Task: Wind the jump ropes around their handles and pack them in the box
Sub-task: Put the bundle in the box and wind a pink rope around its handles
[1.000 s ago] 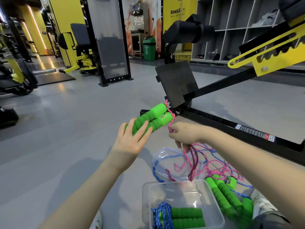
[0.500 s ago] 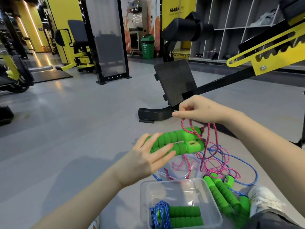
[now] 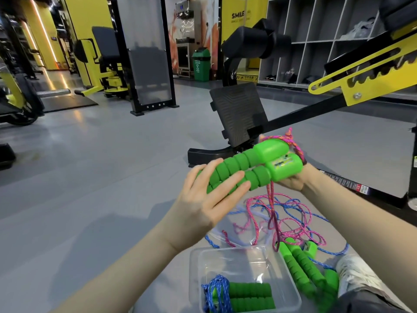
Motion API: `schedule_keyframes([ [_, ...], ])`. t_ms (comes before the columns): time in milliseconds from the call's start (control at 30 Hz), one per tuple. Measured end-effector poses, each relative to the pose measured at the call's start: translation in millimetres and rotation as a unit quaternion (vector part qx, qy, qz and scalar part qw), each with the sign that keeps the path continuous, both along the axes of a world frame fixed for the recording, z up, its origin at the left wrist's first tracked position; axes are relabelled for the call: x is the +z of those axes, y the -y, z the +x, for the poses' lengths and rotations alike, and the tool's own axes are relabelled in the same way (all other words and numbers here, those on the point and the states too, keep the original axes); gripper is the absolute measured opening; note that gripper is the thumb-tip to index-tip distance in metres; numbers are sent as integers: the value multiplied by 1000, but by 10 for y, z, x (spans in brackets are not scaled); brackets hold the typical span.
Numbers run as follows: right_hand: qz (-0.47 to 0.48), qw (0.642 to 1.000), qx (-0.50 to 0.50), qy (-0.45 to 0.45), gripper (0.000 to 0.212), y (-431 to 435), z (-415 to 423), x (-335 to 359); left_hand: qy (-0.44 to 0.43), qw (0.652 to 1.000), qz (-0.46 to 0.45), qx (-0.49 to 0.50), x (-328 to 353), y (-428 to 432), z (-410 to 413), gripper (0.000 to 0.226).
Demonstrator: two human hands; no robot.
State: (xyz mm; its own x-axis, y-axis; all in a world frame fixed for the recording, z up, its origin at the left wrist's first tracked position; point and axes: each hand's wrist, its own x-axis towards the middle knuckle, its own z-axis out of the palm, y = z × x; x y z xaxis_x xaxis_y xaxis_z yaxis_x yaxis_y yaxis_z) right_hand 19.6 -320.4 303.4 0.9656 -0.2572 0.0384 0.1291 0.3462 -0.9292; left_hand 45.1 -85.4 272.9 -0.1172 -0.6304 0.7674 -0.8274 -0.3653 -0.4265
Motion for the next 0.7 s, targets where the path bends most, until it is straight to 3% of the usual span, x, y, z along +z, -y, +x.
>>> schedule_keyframes([
  [100,-16,997,74,2,20,-180,64,29,-31,998,-42,25,-57,-2,96,37],
  [200,-90,989,111,-32,32,-238,102,-14,-45,995,-67,67,-68,-36,255,49],
  [333,-190,972,127,-58,31,-352,83,49,-33,992,-51,110,-47,-83,416,56],
  [533,-369,908,173,-100,32,-335,-43,310,-17,983,-11,183,-137,-221,669,55],
  [700,-427,880,194,-74,29,-325,-171,633,-18,977,21,209,-272,-374,784,48],
])
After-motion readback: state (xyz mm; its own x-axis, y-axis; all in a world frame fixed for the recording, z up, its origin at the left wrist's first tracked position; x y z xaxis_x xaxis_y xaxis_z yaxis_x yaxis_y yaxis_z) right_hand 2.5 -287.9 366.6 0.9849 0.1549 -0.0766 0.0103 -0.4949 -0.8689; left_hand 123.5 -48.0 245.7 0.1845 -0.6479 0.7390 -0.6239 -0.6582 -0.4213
